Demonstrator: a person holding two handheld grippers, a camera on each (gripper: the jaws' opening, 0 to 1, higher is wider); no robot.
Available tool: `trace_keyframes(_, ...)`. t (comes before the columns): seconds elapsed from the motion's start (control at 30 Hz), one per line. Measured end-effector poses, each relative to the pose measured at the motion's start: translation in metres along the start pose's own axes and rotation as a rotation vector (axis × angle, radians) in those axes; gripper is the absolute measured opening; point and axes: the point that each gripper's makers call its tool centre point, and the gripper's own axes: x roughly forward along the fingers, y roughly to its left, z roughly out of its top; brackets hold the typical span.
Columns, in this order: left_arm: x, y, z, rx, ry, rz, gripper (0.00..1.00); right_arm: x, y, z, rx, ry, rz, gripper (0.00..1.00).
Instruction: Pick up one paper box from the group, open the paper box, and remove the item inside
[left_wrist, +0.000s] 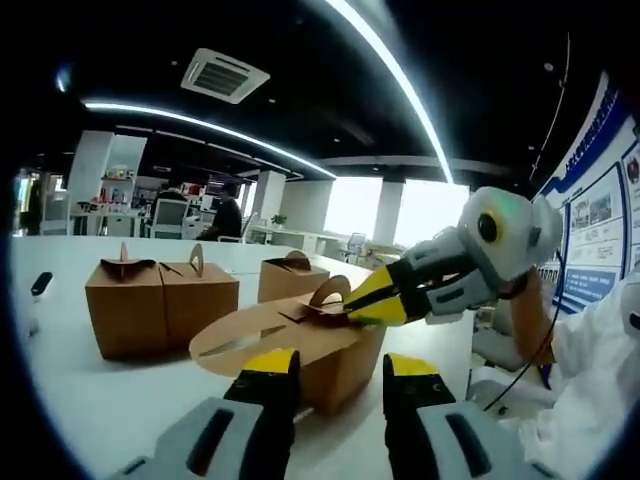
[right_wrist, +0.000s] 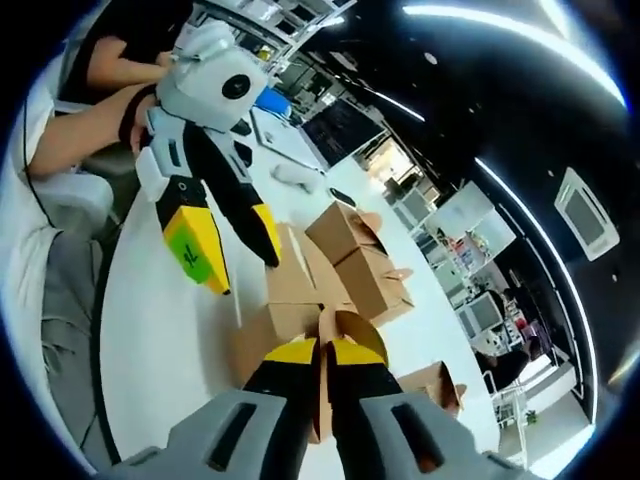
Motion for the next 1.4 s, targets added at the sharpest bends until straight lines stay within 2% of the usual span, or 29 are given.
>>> trace_keyframes(0.33, 0.002, 0.0, 0.009, 0.025, -0.028, 0.015, 0.34, -0.007, -0.009, 0.002, 0.091, -0.053, -0.023, 0.04)
trace_keyframes(0.47, 0.005, 0.0, 0.007, 0.036, -0.019, 0.021, 0.34, -0.012, -0.01, 0.006, 0.169, -0.1, -0.015, 0.04)
trace_keyframes(0.53, 0.005, 0.001, 0.005, 0.045, -0.009, 0.027, 0.34, -0.017, -0.015, 0.008, 0.231, -0.135, -0.014, 0.04)
trace_keyframes(0.73, 0.005, 0.001, 0.004, 0.039, -0.006, 0.025, 0.34, -0.031, -0.028, 0.011, 0.34, -0.227, -0.021, 0.05)
trace_keyframes(1.07, 0.007, -0.002, 0.001, 0.041, 0.003, 0.017, 0.34, -0.045, -0.039, -0.003, 0.646, -0.359, 0.04, 0.05)
trace_keyframes(1.4, 0.009, -0.001, -0.002, 0.024, 0.008, 0.019, 0.33, -0.058, -0.048, -0.016, 0.75, -0.396, 0.048, 0.05)
